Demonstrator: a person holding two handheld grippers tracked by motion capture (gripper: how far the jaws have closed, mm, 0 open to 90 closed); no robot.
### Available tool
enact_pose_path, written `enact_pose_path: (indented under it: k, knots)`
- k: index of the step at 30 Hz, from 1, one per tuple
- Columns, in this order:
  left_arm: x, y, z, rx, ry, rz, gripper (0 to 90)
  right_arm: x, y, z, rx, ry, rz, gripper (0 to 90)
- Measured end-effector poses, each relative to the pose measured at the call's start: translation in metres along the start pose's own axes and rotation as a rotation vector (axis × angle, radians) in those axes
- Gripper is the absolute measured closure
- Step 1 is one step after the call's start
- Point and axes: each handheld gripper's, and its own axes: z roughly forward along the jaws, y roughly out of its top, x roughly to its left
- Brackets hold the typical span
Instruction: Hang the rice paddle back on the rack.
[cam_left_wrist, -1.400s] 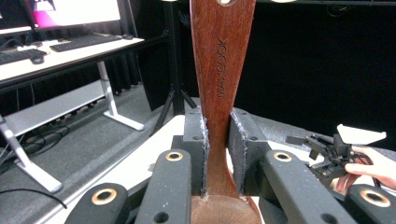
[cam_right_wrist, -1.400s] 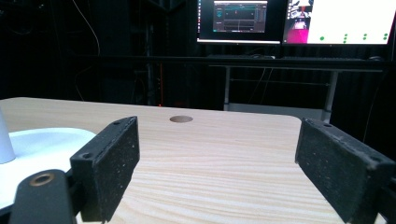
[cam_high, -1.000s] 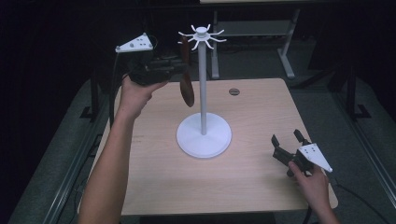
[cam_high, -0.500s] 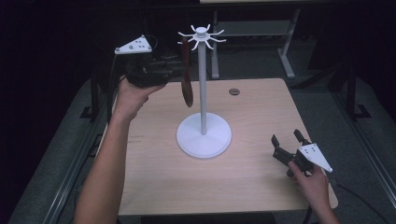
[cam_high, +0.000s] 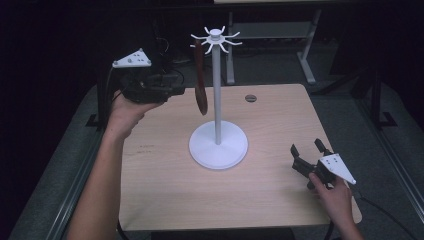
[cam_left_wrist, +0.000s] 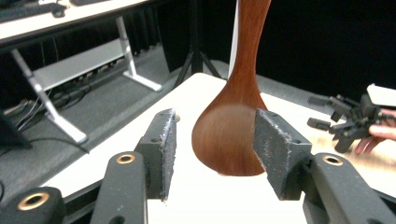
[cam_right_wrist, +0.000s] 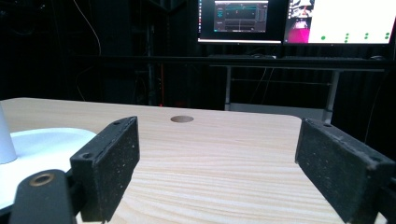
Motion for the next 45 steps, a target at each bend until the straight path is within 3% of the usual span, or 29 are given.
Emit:
enact_pose_path:
  k: [12, 19, 33, 39, 45]
  knots:
    - [-0.002, -0.028, -0.014, 0.045, 0.037, -0.034, 40.7, 0.0, 0.0, 0.0, -0.003, 0.0, 0.007, 13.0]
    - [0.002, -0.055, -0.019, 0.074, 0.064, -0.064, 37.7, 0.0, 0.0, 0.0, -0.002, 0.001, 0.007, 13.0]
    - [0.002, -0.113, -0.026, 0.128, 0.124, -0.07, 25.7, 0.0, 0.0, 0.0, -0.001, 0.002, 0.008, 13.0]
    - [0.002, -0.139, -0.024, 0.146, 0.152, -0.111, 19.7, 0.0, 0.0, 0.0, -0.002, 0.001, 0.007, 13.0]
    - [0.002, -0.158, -0.024, 0.17, 0.171, -0.125, 17.4, 0.0, 0.0, 0.0, -0.002, 0.0, 0.005, 13.0]
